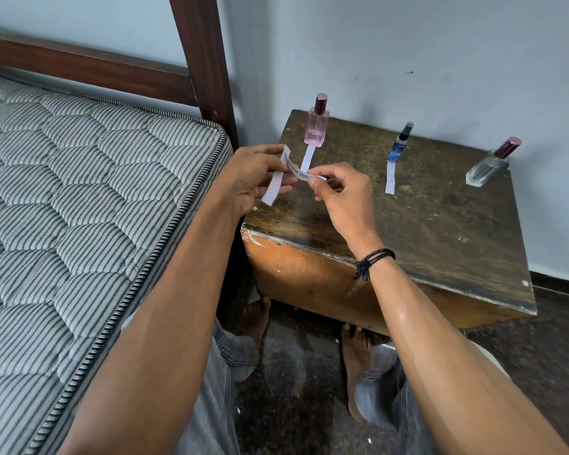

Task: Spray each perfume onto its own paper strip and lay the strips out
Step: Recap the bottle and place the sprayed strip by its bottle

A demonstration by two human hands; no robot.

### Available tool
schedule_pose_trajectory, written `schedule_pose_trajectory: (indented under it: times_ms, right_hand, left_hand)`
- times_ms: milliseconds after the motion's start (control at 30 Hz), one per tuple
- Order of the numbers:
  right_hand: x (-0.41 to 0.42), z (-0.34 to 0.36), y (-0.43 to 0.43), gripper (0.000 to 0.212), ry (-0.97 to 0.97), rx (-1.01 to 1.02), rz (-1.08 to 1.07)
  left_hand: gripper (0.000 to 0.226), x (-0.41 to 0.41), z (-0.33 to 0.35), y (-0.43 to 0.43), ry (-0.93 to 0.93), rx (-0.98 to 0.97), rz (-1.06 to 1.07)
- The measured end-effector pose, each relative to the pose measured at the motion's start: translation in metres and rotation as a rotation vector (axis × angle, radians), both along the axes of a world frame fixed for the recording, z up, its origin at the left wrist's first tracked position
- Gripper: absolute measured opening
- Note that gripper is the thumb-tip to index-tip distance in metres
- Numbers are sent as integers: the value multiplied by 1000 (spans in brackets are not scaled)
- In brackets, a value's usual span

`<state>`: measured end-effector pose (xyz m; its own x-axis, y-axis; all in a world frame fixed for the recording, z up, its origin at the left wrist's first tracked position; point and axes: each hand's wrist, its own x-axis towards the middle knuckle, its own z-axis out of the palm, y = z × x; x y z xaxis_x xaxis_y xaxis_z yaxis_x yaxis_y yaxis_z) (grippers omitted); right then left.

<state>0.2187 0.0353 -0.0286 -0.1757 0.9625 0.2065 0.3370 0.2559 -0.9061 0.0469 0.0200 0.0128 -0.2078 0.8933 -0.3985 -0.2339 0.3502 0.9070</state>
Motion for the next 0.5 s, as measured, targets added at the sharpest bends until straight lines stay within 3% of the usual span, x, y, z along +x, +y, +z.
schedule_pose_trajectory:
  times_ms: [233,500]
  right_hand:
    - [0,1,0,6,-10,-15,-18]
    - [3,2,1,9,114,-103,-69]
  left_hand:
    - [17,3,-4,1,212,43,-11]
    - [14,3,-17,8,444,85,23]
